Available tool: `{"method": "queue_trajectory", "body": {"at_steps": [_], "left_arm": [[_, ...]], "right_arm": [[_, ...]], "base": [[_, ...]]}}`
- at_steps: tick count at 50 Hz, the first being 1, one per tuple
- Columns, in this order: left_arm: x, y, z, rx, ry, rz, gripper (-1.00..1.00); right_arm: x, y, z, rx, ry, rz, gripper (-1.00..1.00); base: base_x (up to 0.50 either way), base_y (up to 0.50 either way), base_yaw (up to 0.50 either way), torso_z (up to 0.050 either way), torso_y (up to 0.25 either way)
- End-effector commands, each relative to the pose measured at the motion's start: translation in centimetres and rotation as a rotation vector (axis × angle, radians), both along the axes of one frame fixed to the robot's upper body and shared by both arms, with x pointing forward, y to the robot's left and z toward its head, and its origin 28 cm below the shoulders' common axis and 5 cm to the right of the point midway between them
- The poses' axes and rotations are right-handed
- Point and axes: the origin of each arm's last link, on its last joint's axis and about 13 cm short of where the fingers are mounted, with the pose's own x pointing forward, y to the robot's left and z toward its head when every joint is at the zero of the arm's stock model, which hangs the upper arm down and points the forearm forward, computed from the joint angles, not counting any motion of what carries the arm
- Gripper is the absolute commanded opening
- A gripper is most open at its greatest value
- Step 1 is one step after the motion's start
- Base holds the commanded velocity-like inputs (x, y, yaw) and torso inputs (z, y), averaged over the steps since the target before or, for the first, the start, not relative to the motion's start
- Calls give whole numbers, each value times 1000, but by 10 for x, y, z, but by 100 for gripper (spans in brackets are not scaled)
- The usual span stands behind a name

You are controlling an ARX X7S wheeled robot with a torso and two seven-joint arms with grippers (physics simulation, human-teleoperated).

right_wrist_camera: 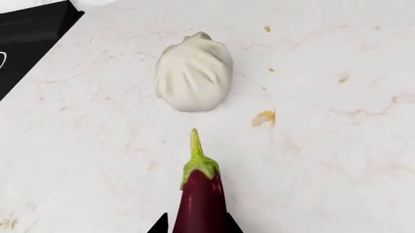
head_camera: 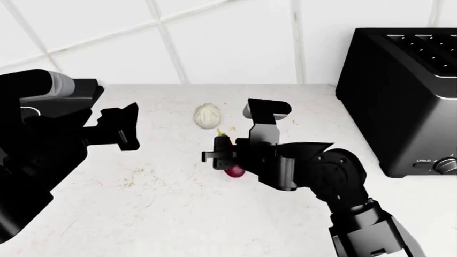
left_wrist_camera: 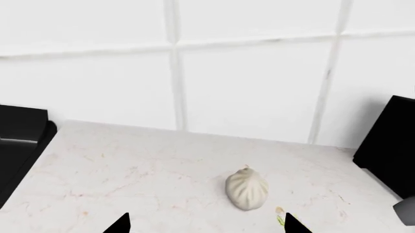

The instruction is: Place both pans onto different burners. Then place the eggplant and the dumpling on different pans.

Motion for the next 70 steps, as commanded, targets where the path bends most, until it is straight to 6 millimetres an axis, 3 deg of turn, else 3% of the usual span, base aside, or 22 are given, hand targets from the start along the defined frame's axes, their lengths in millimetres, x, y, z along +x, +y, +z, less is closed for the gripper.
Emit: {"method": "queue_trajectory", "body": {"at_steps": [1,11,17,27,45,61,70], "left_arm": [[-1,-3,4,6,-10,-5,100],[-3,-9,10,22,-19,-25,100],[6,-15,17,85,0,9,100],[46,-33,46,105,-12,-30,100],[108,-64,61,153,-30,-62,100],[164,-97,36,142,35,-128,100],[177,-112,14,146,88,-162,100]], "right_arm": [[-3,-8,20,24,-85,-39,-100],[-20,-28,60,95,-224,-112,-100],[-36,-40,73,108,-315,-141,-100],[-60,-59,82,130,-405,-154,-100],[-88,-70,81,158,-450,-131,-100],[-92,-78,80,177,-457,-142,-100],[-94,-82,77,187,-452,-146,-100]], "base": [[0,0,0,0,0],[0,0,0,0,0],[0,0,0,0,0],[0,0,0,0,0],[0,0,0,0,0],[0,0,0,0,0],[0,0,0,0,0]]}}
